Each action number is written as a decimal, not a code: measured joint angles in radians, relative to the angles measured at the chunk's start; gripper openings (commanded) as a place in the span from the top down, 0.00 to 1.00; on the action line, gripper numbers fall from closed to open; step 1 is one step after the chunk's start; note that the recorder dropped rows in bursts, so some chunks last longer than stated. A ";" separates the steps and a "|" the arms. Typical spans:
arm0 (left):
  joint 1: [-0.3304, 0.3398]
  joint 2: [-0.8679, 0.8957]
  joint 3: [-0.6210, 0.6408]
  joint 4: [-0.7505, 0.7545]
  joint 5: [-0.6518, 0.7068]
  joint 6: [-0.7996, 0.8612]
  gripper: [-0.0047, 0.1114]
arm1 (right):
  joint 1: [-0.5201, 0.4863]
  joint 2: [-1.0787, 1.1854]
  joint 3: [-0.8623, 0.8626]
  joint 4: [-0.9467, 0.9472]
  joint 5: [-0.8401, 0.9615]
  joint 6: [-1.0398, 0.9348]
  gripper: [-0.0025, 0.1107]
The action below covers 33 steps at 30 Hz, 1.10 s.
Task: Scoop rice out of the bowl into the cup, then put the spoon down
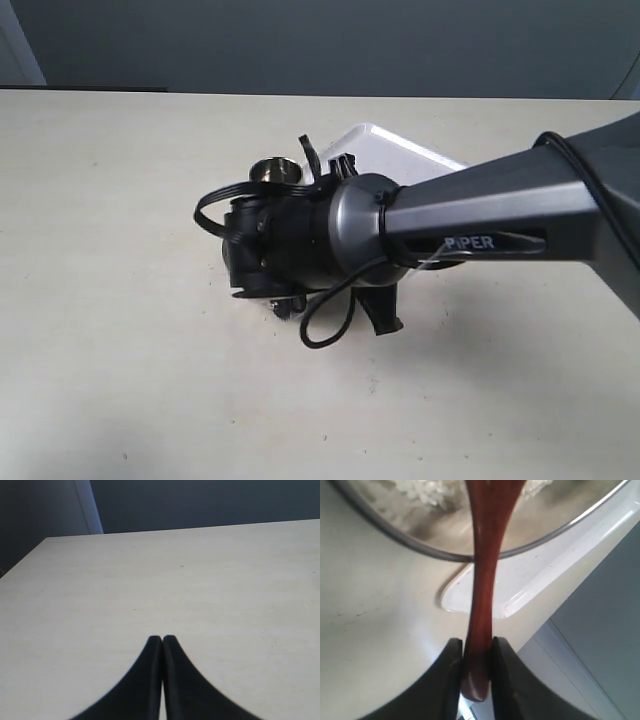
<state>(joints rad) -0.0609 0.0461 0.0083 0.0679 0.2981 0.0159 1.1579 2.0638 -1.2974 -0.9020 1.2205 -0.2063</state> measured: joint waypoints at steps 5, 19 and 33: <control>0.000 0.000 0.000 0.000 0.000 0.000 0.96 | -0.022 -0.001 -0.058 0.070 0.000 -0.006 0.98; 0.000 0.000 0.000 0.000 0.000 0.000 0.96 | -0.118 -0.004 -0.158 0.248 -0.002 -0.044 0.98; 0.000 0.000 0.000 0.000 0.000 0.000 0.96 | -0.195 -0.004 -0.191 0.296 0.000 -0.064 0.98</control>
<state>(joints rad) -0.0609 0.0461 0.0083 0.0679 0.2981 0.0159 0.9628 2.0600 -1.4884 -0.6058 1.2206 -0.2703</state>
